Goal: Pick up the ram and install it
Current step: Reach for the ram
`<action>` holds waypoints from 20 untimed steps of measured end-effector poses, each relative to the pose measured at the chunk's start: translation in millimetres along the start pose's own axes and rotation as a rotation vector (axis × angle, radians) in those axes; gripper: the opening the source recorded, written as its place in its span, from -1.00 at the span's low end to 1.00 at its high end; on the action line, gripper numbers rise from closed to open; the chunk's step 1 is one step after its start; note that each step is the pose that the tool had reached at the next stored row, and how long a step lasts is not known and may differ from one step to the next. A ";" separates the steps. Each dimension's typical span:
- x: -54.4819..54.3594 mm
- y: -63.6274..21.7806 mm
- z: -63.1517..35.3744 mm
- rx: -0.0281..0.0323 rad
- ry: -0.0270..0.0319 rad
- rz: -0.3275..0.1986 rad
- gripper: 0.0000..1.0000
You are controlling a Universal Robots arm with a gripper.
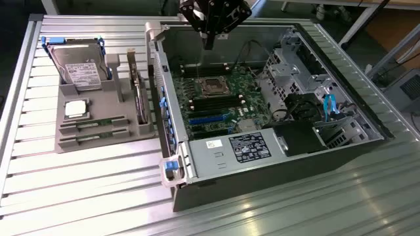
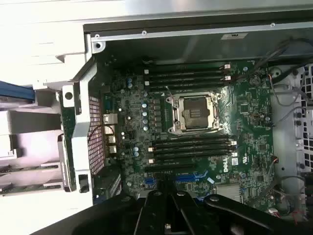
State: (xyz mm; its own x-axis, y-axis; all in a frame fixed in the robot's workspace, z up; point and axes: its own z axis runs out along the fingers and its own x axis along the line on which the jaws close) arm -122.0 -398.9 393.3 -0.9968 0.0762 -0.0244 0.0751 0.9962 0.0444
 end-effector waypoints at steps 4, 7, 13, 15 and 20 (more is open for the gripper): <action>27.0 -2.0 -0.7 0.0001 0.0000 0.000 -0.80; 31.5 -2.4 -0.8 0.0001 0.0000 0.000 -0.80; 36.6 -2.8 -0.8 0.0000 -0.0001 0.000 -0.80; 38.2 -2.9 -0.7 0.0001 -0.0001 0.000 -0.80; 55.0 -4.2 -1.1 0.0002 0.0000 0.000 -0.80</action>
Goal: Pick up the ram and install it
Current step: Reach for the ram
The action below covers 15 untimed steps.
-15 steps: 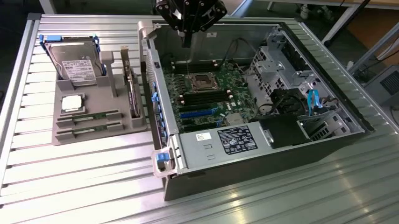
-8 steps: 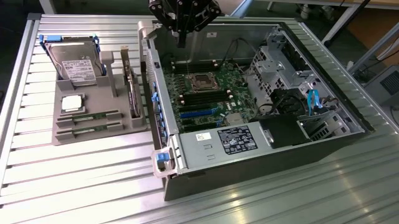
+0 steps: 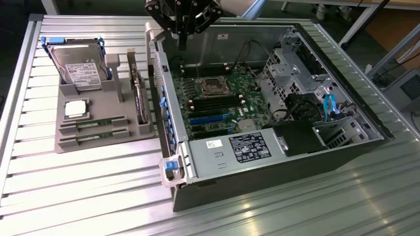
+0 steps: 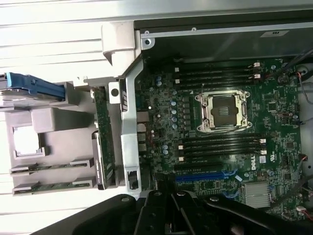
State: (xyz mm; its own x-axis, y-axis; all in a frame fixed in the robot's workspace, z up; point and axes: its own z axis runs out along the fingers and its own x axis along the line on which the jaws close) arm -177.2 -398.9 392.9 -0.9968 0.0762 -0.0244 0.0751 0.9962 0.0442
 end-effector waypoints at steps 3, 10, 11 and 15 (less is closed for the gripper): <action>10.6 -0.8 0.0 0.0000 -0.0001 0.000 -0.80; 34.4 -2.6 -0.2 0.0000 0.0000 0.000 -0.80; 37.1 -2.8 -0.3 0.0000 0.0000 0.000 -0.80; 50.7 -3.9 -0.5 -0.0001 -0.0001 0.000 -0.80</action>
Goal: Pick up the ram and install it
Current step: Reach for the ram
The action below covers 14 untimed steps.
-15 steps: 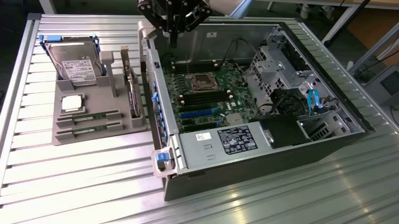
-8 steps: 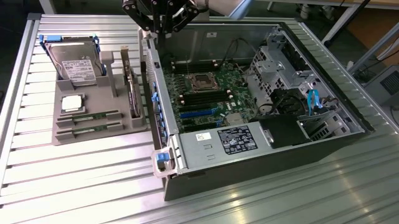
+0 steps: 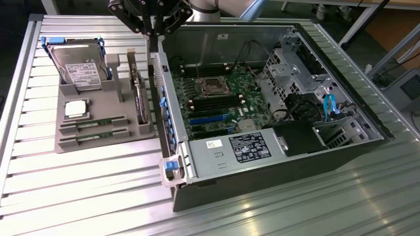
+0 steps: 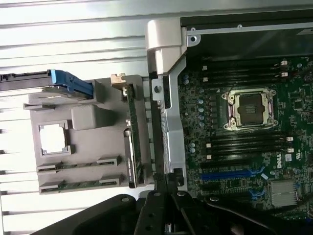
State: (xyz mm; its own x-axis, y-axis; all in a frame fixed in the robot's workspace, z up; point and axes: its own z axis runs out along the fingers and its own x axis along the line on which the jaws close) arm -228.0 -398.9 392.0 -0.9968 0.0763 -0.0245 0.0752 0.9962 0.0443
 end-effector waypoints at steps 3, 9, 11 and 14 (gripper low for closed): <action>14.0 -1.1 -0.3 0.0000 0.0000 0.000 -0.80; 29.5 -2.2 -0.7 0.0001 0.0001 0.000 -0.80; 37.0 -2.8 -0.9 0.0000 0.0000 0.000 -0.80; 47.3 -3.6 -1.1 0.0000 -0.0001 0.000 -0.80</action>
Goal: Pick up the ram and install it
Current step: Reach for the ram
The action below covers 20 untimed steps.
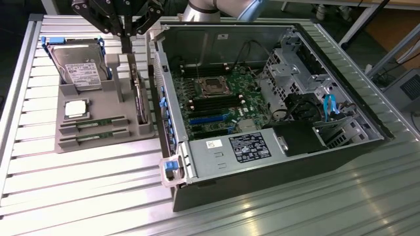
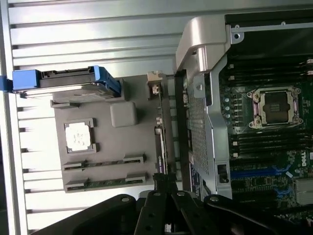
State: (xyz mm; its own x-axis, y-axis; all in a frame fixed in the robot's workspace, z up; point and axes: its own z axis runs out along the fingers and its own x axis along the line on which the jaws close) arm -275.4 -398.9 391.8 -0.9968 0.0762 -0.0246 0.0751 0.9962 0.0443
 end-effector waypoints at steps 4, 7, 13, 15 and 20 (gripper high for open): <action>9.0 -0.7 -0.3 0.0001 0.0001 0.000 -0.80; 21.5 -1.6 -0.5 -0.0001 -0.0001 0.000 -0.80; 45.0 -3.4 -1.3 0.0001 0.0001 0.000 -0.80; 51.8 -3.9 -1.4 0.0000 0.0001 0.000 -0.80; 65.3 -4.9 -1.7 0.0001 0.0001 0.000 -0.80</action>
State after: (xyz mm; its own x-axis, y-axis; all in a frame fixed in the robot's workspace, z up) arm -340.9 -398.9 391.7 -0.9968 0.0763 -0.0244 0.0752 0.9962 0.0442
